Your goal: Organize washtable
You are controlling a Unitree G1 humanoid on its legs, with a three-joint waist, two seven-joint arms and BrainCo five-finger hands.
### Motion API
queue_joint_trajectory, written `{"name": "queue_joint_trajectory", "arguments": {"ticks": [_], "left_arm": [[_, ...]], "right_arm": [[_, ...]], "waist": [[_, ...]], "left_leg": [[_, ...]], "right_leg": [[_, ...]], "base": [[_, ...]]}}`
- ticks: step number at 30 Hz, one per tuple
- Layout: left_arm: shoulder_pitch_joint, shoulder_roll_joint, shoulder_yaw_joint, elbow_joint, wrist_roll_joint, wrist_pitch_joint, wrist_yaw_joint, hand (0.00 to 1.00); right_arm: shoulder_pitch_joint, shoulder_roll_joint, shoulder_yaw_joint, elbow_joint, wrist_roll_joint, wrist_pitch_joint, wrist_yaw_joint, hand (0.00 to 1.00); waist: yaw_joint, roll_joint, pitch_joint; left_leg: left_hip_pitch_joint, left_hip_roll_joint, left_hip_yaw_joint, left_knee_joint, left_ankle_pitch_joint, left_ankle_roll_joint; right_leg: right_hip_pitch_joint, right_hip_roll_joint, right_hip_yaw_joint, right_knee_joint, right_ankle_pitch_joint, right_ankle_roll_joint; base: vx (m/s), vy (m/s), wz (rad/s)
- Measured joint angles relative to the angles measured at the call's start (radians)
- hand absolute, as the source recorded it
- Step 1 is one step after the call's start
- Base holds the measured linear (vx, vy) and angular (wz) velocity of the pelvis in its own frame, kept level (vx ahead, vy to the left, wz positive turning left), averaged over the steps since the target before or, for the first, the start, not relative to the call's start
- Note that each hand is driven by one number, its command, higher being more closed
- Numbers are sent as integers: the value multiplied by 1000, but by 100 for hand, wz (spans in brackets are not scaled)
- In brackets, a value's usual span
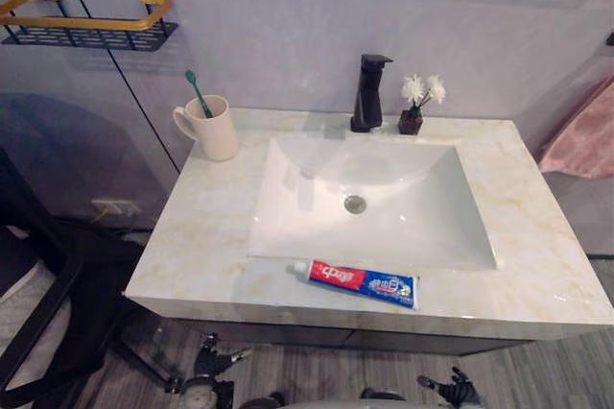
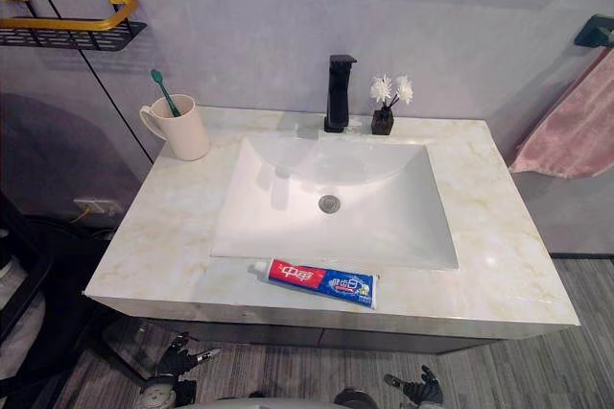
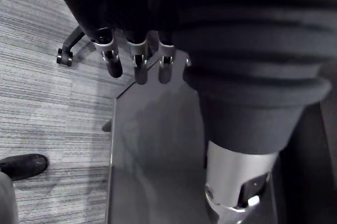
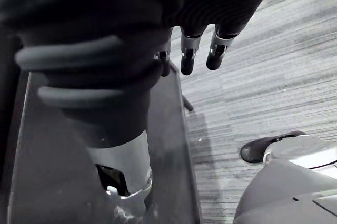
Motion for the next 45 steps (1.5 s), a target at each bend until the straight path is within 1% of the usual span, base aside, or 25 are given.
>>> {"name": "queue_joint_trajectory", "arguments": {"ticks": [4, 7, 10, 11, 15, 16, 18, 20, 21, 22, 25, 27, 28, 30, 31, 33, 34, 36, 37, 38, 39, 40, 42, 43, 45], "left_arm": [[15, -6, -14, -25, -51, 4, -18, 0], [35, -6, -14, -47, -85, 9, -20, 0], [65, 0, 57, -49, -90, 23, -20, 0], [77, 11, 102, -49, -90, 24, -19, 0], [105, 96, 228, -84, -79, 33, -15, 0], [107, 126, 276, -126, -78, 35, -12, 0], [108, 153, 330, -242, -78, 35, -1, 0], [129, 166, 374, -470, -74, 33, 15, 0], [132, 171, 385, -536, -69, 33, 23, 0], [136, 185, 412, -670, -40, 32, 33, 0], [127, 227, 424, -872, -12, 29, 55, 0], [94, 254, 415, -1099, 35, 14, 72, 0], [85, 259, 408, -1150, 48, 6, 74, 0], [33, 291, 313, -1308, 129, -24, 76, 0], [16, 296, 277, -1336, 151, -29, 74, 0], [-48, 307, 91, -1404, 240, -54, 67, 0], [-65, 308, 34, -1412, 253, -62, 58, 0], [-109, 313, -148, -1414, 288, -82, 20, 0], [-118, 316, -197, -1413, 292, -85, 3, 0], [-133, 318, -274, -1408, 303, -91, -19, 0], [-146, 318, -316, -1398, 310, -94, -28, 0], [-174, 317, -397, -1362, 315, -100, -64, 0], [-196, 317, -477, -1318, 318, -101, -96, 0], [-206, 315, -529, -1284, 331, -102, -124, 0], [-208, 314, -572, -1248, 357, -101, -151, 0]], "right_arm": [[11, -1, -1, -72, 31, -3, -3, 0], [14, -3, -6, -109, 42, -4, -6, 0], [9, -12, -43, -145, 56, -6, -16, 0], [7, -25, -43, -146, 56, -6, -20, 0], [15, -47, -44, -173, 56, -1, -19, 0], [28, -48, -44, -181, 55, -2, -17, 0], [42, -50, -45, -182, 55, -2, -16, 0], [63, -64, -48, -192, 55, -4, -15, 0], [72, -68, -48, -204, 55, -4, -15, 0], [89, -76, -48, -221, 55, -5, -11, 0], [109, -79, -49, -225, 56, -18, 0, 0], [121, -77, -50, -226, 56, -20, 0, 0], [123, -77, -50, -226, 56, -20, 1, 0], [131, -77, -50, -234, 56, -20, 5, 0], [132, -76, -49, -240, 56, -20, 6, 0], [136, -77, -42, -250, 56, -21, 26, 0], [135, -78, -34, -250, 56, -22, 30, 0], [123, -78, -7, -248, 56, -23, 48, 0], [120, -78, 7, -247, 56, -24, 49, 0], [114, -78, 24, -246, 56, -25, 50, 0], [112, -78, 26, -246, 56, -26, 53, 0], [106, -79, 32, -234, 56, -28, 65, 0], [95, -80, 46, -212, 56, -29, 70, 0], [95, -78, 55, -209, 56, -29, 72, 0], [95, -77, 61, -208, 56, -29, 73, 0]], "waist": [[-2, 6, 10], [3, 7, 18], [2, 10, 20], [3, 11, 20], [12, 18, 25], [23, 21, 27], [28, 22, 28], [30, 29, 27], [31, 33, 28], [31, 40, 25], [30, 46, 19], [29, 55, 23], [29, 56, 23], [27, 64, 23], [26, 66, 24], [19, 73, 27], [14, 73, 27], [-6, 76, 28], [-13, 76, 27], [-25, 76, 28], [-27, 76, 28], [-28, 79, 26], [-32, 81, 24], [-32, 81, 23], [-31, 80, 23]], "left_leg": [[26, 1, -12, 7, 0, 0], [28, 2, -35, 23, 1, -1], [28, 3, -54, 23, 5, -5], [28, 5, -56, 16, 9, -11], [19, 18, -67, -6, 21, -28], [16, 18, -70, -10, 23, -32], [13, 21, -85, -13, 26, -37], [6, 22, -105, -13, 31, -32], [4, 21, -110, -13, 32, -31], [3, 20, -113, -13, 33, -29], [3, 16, -121, -9, 33, -29], [2, 15, -138, -6, 33, -28], [3, 14, -140, -4, 33, -28], [4, 14, -150, -1, 32, -28], [4, 13, -152, 0, 32, -27], [2, 13, -160, 11, 32, -27], [1, 13, -163, 13, 31, -28], [0, 17, -165, 13, 33, -30], [-2, 18, -165, 14, 34, -31], [-5, 18, -165, 14, 35, -32], [-7, 18, -164, 14, 36, -33], [-9, 18, -162, 14, 37, -33], [-9, 18, -160, 14, 38, -31], [-9, 18, -158, 14, 38, -31], [-10, 19, -156, 15, 38, -31]], "right_leg": [[33, -3, -13, -2, 0, 0], [53, -5, -39, -8, 3, 3], [68, -6, -60, -19, 11, 7], [68, -7, -69, -22, 12, 7], [68, -7, -121, -50, 24, -12], [68, -7, -145, -55, 29, -13], [76, -5, -169, -61, 29, -11], [83, -4, -190, -70, 34, -4], [83, -4, -194, -70, 34, -4], [86, -5, -195, -72, 35, -3], [101, -7, -205, -87, 36, -2], [110, -7, -224, -87, 37, -3], [114, -7, -227, -87, 37, -3], [120, -6, -238, -87, 37, -3], [121, -7, -240, -87, 37, -3], [128, -6, -245, -87, 39, -6], [129, -6, -246, -87, 39, -6], [126, -2, -247, -87, 40, -5], [124, -1, -246, -86, 40, -5], [120, 0, -245, -86, 41, -5], [118, 0, -245, -86, 42, -5], [115, 0, -242, -87, 46, -4], [114, -1, -241, -87, 46, -4], [114, 0, -239, -86, 47, -4], [113, 0, -237, -87, 48, -4]], "base": [[-59, -13, 10], [-89, -19, 22], [-94, -14, 17], [-90, -22, 15], [-36, -23, 6], [-1, -37, 7], [22, -48, 23], [58, -54, 25], [79, -42, 11], [74, -28, 5], [64, -19, 11], [25, -25, 19], [-16, -19, 14], [-44, -18, 11], [-69, -7, 9], [-87, -2, 8], [-93, -7, 9], [-93, -9, 1], [-84, -9, -3], [-58, -7, -1], [-57, -4, -3], [-31, 1, -4], [-10, -1, -4], [12, -6, -3], [16, -6, -4]]}}
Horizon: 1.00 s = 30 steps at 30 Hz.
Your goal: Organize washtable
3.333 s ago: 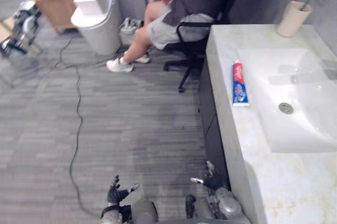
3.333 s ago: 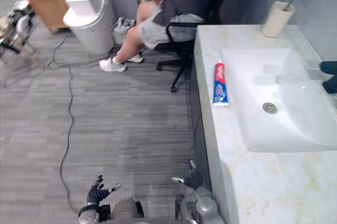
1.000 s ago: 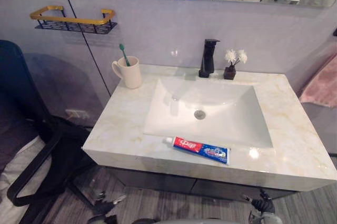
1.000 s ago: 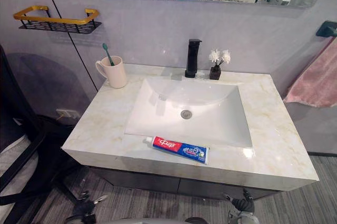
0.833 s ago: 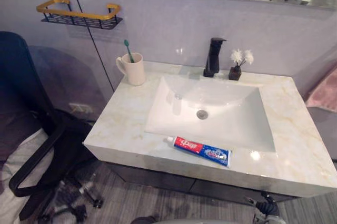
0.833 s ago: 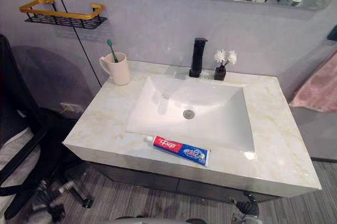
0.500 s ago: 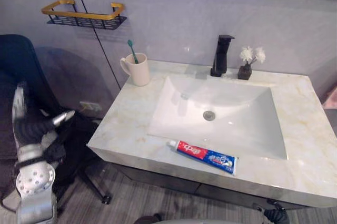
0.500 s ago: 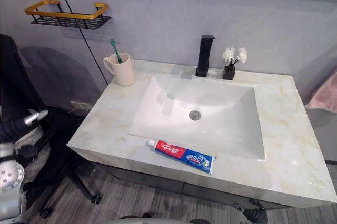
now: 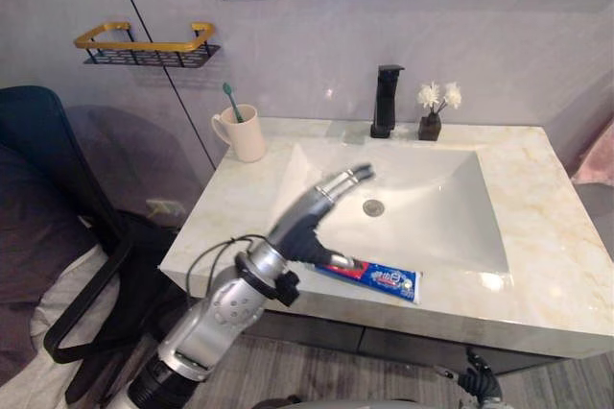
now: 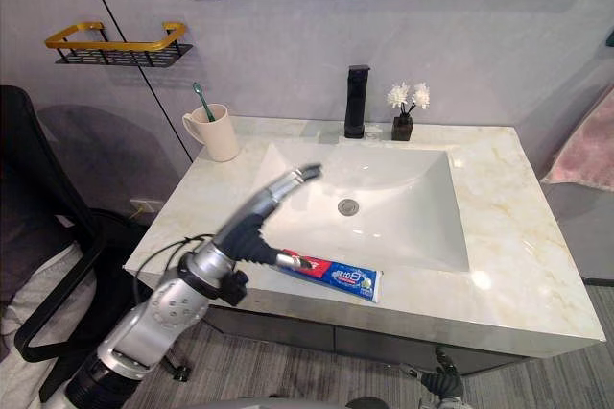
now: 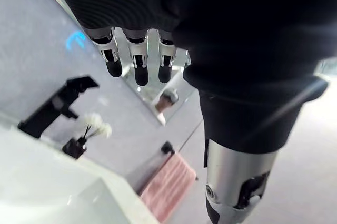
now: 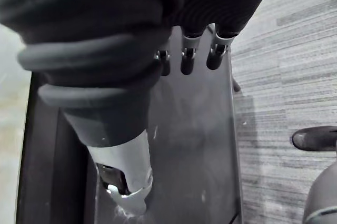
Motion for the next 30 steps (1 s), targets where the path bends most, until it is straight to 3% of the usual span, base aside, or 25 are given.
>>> {"name": "queue_joint_trajectory", "arguments": {"ticks": [4, 11, 22, 23, 30], "left_arm": [[-2, -10, -38, 63, 57, 2, -40, 0], [-23, -20, -52, 233, 166, 23, -41, 0], [-96, -63, -71, 379, 264, 38, -35, 0], [-115, -70, -75, 402, 275, 40, -34, 100], [-141, -86, -73, 463, 309, 44, -15, 100]], "right_arm": [[-7, 0, 5, 1, 0, 0, 6, 0], [-36, 0, 39, 23, 0, 0, 14, 0], [-56, -1, 59, 28, 0, 0, 15, 0], [-58, -1, 60, 28, 0, 0, 16, 0], [-71, -1, 60, 28, 0, 1, 16, 0]], "waist": [[1, -12, 4], [-4, -37, 1], [-26, -38, 0], [-28, -38, 0], [-47, -37, -1]], "left_leg": [[-4, 0, 13, -1, 0, 0], [-10, -3, 18, -2, 2, 3], [-11, -5, 21, -36, 22, 4], [-11, -4, 23, -37, 22, 4], [-3, -2, 37, -60, 26, 3]], "right_leg": [[-10, 0, 15, 0, 1, 1], [-13, -3, 17, -19, 15, 0], [-14, -3, 17, -57, 41, -1], [-14, -2, 19, -60, 43, 0], [-16, -1, 31, -78, 52, 1]], "base": [[7, 1, -9], [-1, 2, -2], [-4, 0, 0], [-18, -2, -4], [-10, -5, -5]]}}
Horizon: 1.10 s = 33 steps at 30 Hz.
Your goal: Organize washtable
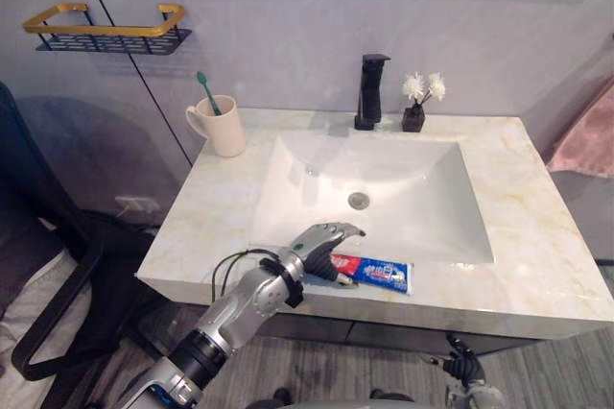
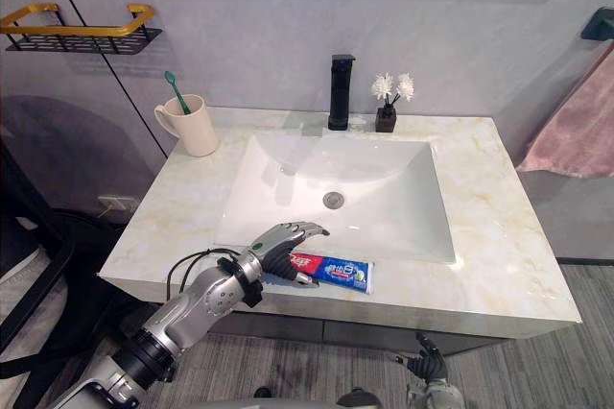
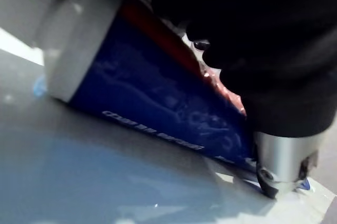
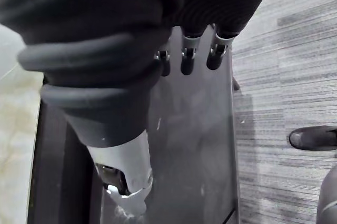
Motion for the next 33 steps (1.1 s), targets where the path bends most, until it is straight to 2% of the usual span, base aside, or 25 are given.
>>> {"name": "queue_joint_trajectory", "arguments": {"ticks": [10, 13, 17, 19, 22, 23, 24, 27, 30, 31, 33], "left_arm": [[-38, -1, 31, 44, 1, 13, 8, 100], [-25, 0, 57, 43, -1, 17, 18, 100], [36, 0, 156, 24, -9, 42, 22, 100], [101, -1, 232, -10, -38, 65, 37, 100], [151, -2, 284, -62, -62, 83, 48, 100], [177, -6, 306, -106, -81, 86, 51, 100], [187, -12, 317, -125, -81, 87, 52, 100], [211, -62, 370, -232, -120, 86, 66, 100], [213, -84, 432, -323, -159, 81, 83, 100], [213, -85, 439, -330, -165, 80, 87, 100], [214, -103, 482, -359, -201, 78, 100, 100]], "right_arm": [[-6, -2, -15, 0, 13, 1, -1, 0], [-3, 0, -79, 0, 44, 1, -5, 0], [6, 5, -227, -11, 81, 4, -41, 0], [35, 23, -360, -94, 90, 7, -83, 0], [40, 37, -494, -189, 100, 9, -129, 0], [47, 41, -551, -269, 101, 12, -155, 0], [50, 41, -564, -304, 101, 16, -163, 0], [67, 38, -631, -564, 94, 28, -203, 0], [10, 1, -644, -814, 73, 22, -221, 0], [0, -6, -644, -842, 71, 17, -221, 0], [-65, -53, -609, -954, 55, -25, -219, 0]], "waist": [[-11, 3, -2], [-10, 3, -2], [-17, 6, -4], [-31, 6, -4], [-27, 5, -3], [-26, 2, -5], [-26, 2, -5], [-28, 0, -6], [-27, -7, -10], [-27, -8, -12], [-25, -13, -18]], "left_leg": [[16, 3, 50, -11, -1, 0], [20, 4, 65, -11, -1, 0], [21, 6, 81, -11, -3, 1], [22, 7, 86, -11, -4, 0], [23, 18, 109, -11, -13, -6], [23, 18, 120, -12, -13, -5], [22, 18, 125, -12, -13, -3], [23, 20, 132, -12, -13, -2], [23, 31, 149, -11, -15, -4], [23, 32, 149, -11, -15, -4], [23, 35, 149, -10, -15, -5]], "right_leg": [[-4, 1, 47, -27, 19, 1], [-6, 1, 57, -25, 21, 3], [-17, 1, 78, -23, 27, 4], [-20, 1, 85, -22, 28, 4], [-38, 7, 111, -11, 27, 4], [-47, 10, 123, -7, 27, 4], [-51, 11, 128, -4, 27, 4], [-55, 16, 135, -1, 27, 4], [-70, 27, 155, 9, 27, 4], [-70, 28, 155, 9, 27, 4], [-71, 32, 156, 9, 28, 4]], "base": [[-6, -5, -15], [-34, -8, -11], [-44, 0, -14], [-39, -8, -7], [-35, -10, -27], [-33, -16, -22], [-21, -5, -20], [-6, -12, -9], [-22, -27, -17], [-26, -35, -9], [-15, -32, -1]]}}
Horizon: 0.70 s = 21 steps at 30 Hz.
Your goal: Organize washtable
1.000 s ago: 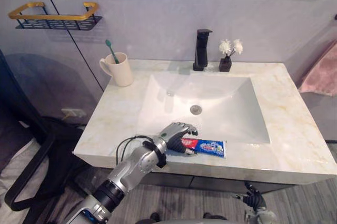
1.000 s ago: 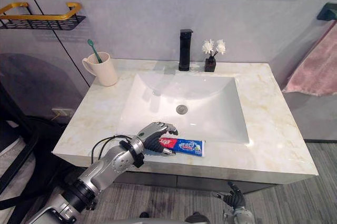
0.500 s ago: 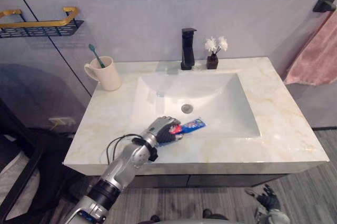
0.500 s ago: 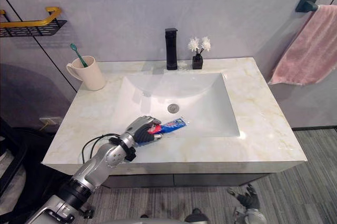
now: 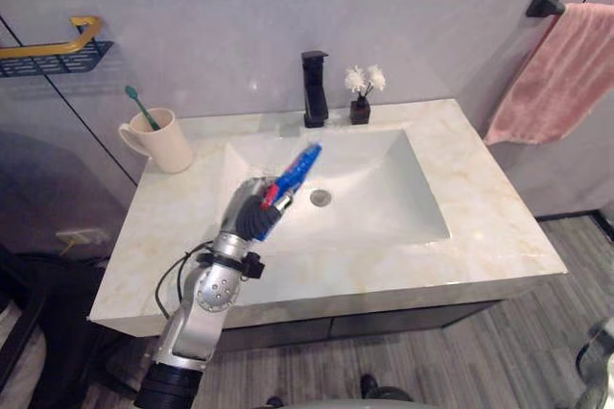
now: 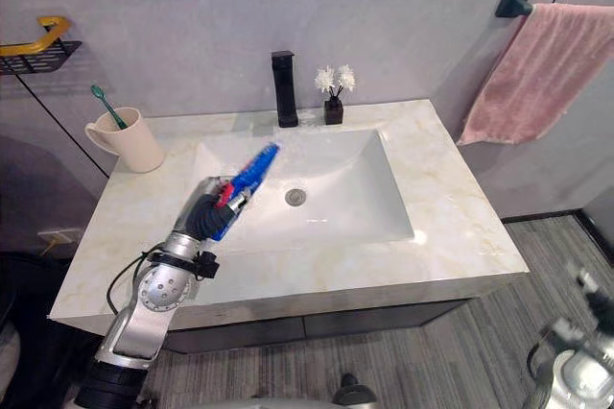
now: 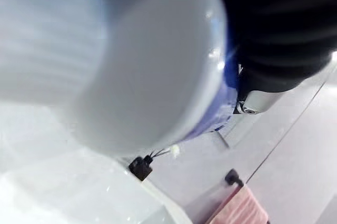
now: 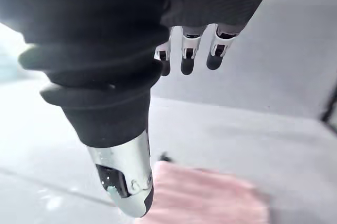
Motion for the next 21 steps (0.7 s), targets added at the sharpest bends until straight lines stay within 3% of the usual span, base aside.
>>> {"name": "queue_joint_trajectory", "arguments": {"ticks": [3, 6, 9, 11, 15, 21], "left_arm": [[0, -21, 26, -26, -34, 0, 19, 100], [-4, -23, 27, -60, -66, -6, 50, 100], [-12, -39, 14, -78, -96, -21, 79, 100], [-18, -50, -16, -78, -114, -23, 106, 100], [-18, -65, -70, -78, -113, -23, 135, 100], [-36, -92, -129, -78, -112, -22, 163, 100]], "right_arm": [[-86, -55, 93, -85, 8, -52, 2, 0], [-212, -121, 271, -138, 41, -104, 23, 0], [-326, -133, 475, -157, 97, -137, 62, 0], [-372, -101, 606, -170, 124, -138, 74, 0], [-397, -14, 764, -171, 149, -124, 93, 0], [-397, 41, 894, -149, 200, -85, 130, 0]], "waist": [[17, 0, 0], [37, -1, -2], [58, -5, -9], [85, -6, -11], [108, -7, -13], [104, -6, -23]], "left_leg": [[0, 0, 0, 1, 0, 0], [-4, -1, -5, 5, 0, 0], [-21, -2, -28, 13, 0, 1], [-28, -3, -41, 17, 1, 1], [-41, -6, -61, 22, 2, 1], [-56, -21, -76, 19, 9, 12]], "right_leg": [[0, 0, 1, 0, 2, 2], [1, 0, -4, 0, 3, 4], [2, -2, -25, 1, 3, 5], [3, -3, -39, 1, 3, 5], [3, -6, -65, 2, 3, 5], [2, -19, -88, 3, 3, 5]], "base": [[0, 0, 0], [-16, -11, 5], [-12, -18, 20], [-4, -20, 21], [-2, -15, 15], [-10, 3, 9]]}}
